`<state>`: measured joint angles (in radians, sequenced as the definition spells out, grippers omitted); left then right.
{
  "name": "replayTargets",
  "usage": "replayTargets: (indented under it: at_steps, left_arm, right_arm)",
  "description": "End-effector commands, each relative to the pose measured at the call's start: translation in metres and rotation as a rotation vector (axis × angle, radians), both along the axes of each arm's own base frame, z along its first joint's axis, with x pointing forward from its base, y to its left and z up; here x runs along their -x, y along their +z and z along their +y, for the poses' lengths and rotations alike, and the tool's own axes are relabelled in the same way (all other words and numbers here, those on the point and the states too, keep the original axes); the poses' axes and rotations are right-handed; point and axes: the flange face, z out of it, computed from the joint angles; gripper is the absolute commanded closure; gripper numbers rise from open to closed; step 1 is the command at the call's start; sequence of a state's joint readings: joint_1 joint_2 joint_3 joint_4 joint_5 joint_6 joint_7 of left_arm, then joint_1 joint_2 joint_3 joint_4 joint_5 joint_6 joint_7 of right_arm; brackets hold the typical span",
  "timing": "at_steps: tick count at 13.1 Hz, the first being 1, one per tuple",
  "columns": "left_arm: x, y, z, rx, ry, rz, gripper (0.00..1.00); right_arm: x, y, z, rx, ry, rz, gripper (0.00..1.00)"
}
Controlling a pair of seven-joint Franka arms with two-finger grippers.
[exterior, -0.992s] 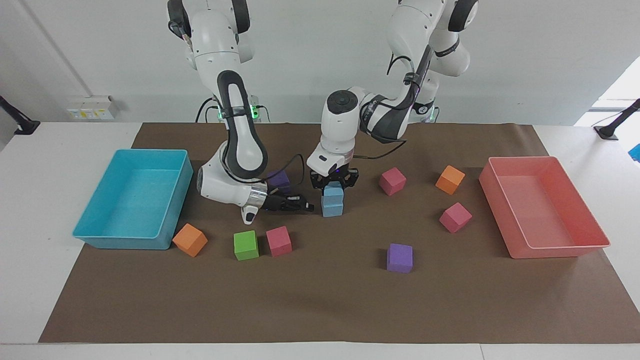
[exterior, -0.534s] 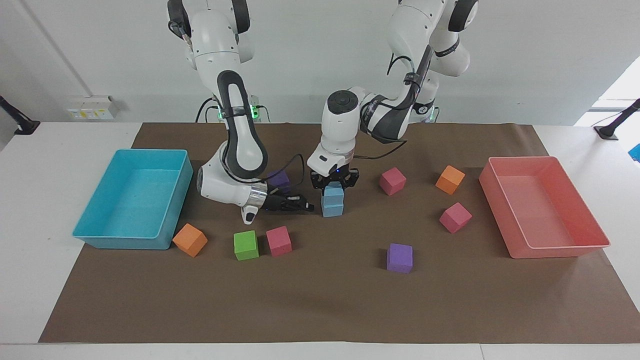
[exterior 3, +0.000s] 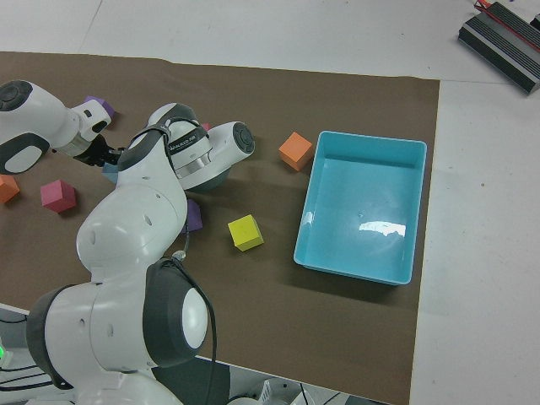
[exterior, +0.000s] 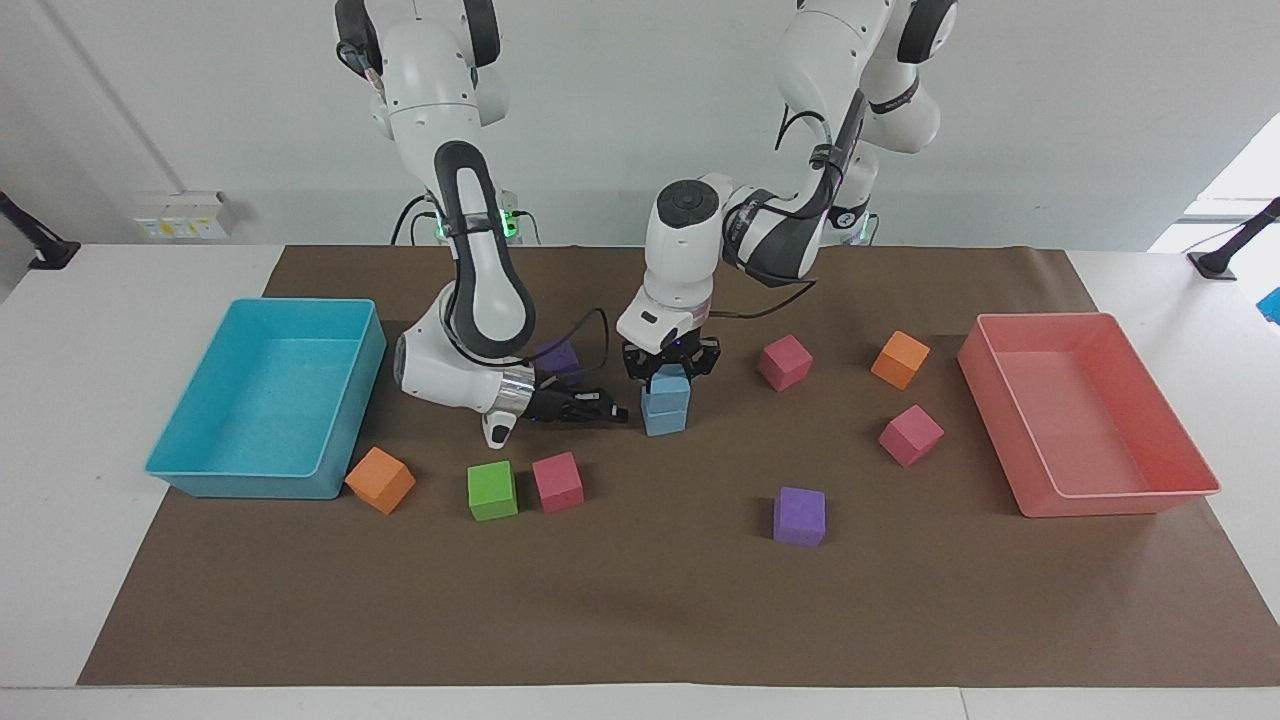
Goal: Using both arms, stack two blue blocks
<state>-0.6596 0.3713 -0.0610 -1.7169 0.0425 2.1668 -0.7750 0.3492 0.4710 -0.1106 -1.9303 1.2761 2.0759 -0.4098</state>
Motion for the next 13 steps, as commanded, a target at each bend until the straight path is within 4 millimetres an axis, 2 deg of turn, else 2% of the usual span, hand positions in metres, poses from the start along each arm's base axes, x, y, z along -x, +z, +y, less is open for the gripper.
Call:
replayTargets:
  at_steps: [1, 2, 4, 8, 11, 13]
  left_arm:
    - [0.0020, 0.0041, -0.0019, -0.009, 0.016, -0.016, 0.81]
    - [0.0019, 0.0042, -0.0020, -0.008, 0.016, -0.017, 0.78]
    - [0.0006, 0.0050, -0.0017, 0.000, 0.021, -0.020, 0.64]
    - [-0.0014, 0.0044, 0.0003, 0.006, 0.027, -0.023, 0.44]
    - [-0.0023, 0.0033, 0.0008, 0.008, 0.027, -0.025, 0.37]
    - [-0.0023, 0.0033, 0.0008, 0.008, 0.027, -0.025, 0.36]
  right_arm:
    - [0.0046, 0.0015, -0.0008, -0.008, -0.025, -0.022, 1.00]
    - [0.0043, 0.0015, -0.0017, -0.007, -0.024, -0.024, 1.00]
    - [0.0042, 0.0014, -0.0018, -0.006, -0.024, -0.026, 1.00]
    - [0.0029, 0.0004, -0.0037, 0.006, -0.028, -0.040, 1.00]
    - [0.0026, 0.0008, -0.0037, 0.008, -0.005, -0.070, 1.00]
    - [0.0016, 0.0040, -0.0046, 0.013, 0.003, -0.082, 1.00]
